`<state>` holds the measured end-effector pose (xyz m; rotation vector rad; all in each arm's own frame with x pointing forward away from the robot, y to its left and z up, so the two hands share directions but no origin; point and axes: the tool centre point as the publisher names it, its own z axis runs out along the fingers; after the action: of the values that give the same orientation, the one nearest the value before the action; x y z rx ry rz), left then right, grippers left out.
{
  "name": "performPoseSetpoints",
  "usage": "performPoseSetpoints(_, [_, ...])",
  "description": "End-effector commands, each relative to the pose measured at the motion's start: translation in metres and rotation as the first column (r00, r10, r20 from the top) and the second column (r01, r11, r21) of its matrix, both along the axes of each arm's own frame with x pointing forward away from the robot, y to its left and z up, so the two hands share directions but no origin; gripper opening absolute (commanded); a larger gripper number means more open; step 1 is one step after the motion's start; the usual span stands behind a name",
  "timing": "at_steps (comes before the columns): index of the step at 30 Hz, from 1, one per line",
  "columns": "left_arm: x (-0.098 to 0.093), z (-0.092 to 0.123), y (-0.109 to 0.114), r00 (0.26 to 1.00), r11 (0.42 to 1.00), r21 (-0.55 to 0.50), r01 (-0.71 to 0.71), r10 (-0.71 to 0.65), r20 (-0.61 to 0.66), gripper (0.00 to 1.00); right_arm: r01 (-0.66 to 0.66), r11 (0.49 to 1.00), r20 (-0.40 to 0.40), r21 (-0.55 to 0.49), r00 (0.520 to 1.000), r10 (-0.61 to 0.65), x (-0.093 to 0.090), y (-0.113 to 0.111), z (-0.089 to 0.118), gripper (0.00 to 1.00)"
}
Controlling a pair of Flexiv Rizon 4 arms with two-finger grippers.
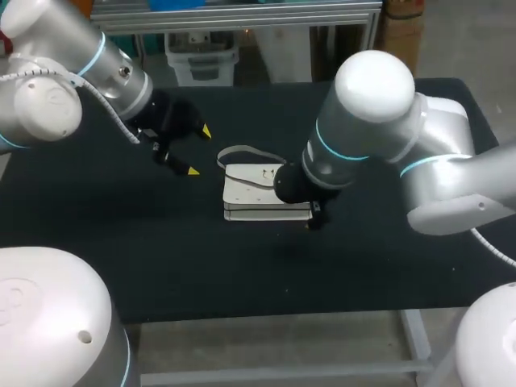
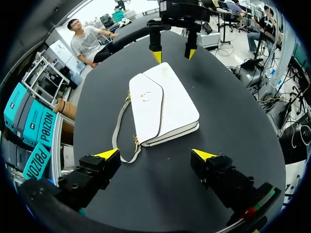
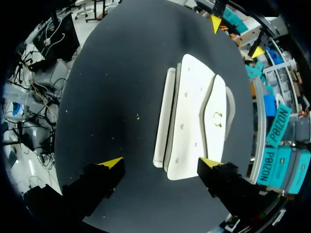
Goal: Pick up the bag, open it, inspect its contents, close it, and place it on the opposite side
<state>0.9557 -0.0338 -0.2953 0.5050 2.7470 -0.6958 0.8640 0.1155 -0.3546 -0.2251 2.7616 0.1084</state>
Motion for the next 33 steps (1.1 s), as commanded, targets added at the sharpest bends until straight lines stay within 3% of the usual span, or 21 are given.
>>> performPoseSetpoints(1, [0.000, 0.000, -0.005, 1.000, 0.999, 0.020, 0.026, -0.026, 0.016, 1.00, 0.007, 1.000, 0.099, -0.019, 0.995, -0.005, 0.001, 0.005, -0.008, 1.00])
performPoseSetpoints(7, [-0.004, -0.003, -0.008, 0.996, 0.996, 0.032, 0.085, -0.086, 0.032, 1.00, 0.018, 0.999, 0.143, -0.027, 0.990, -0.014, 0.010, -0.001, -0.013, 1.00])
performPoseSetpoints(24, [-0.003, -0.011, -0.016, 0.991, 0.989, 0.079, 0.127, -0.129, 0.027, 1.00, 0.034, 0.999, 0.208, -0.012, 0.978, -0.031, 0.039, 0.002, -0.020, 0.50])
performPoseSetpoints(33, [-0.002, -0.014, -0.017, 0.989, 0.985, 0.096, 0.146, -0.148, 0.021, 1.00, 0.021, 1.000, 0.214, -0.005, 0.977, -0.019, 0.047, 0.009, -0.027, 0.47])
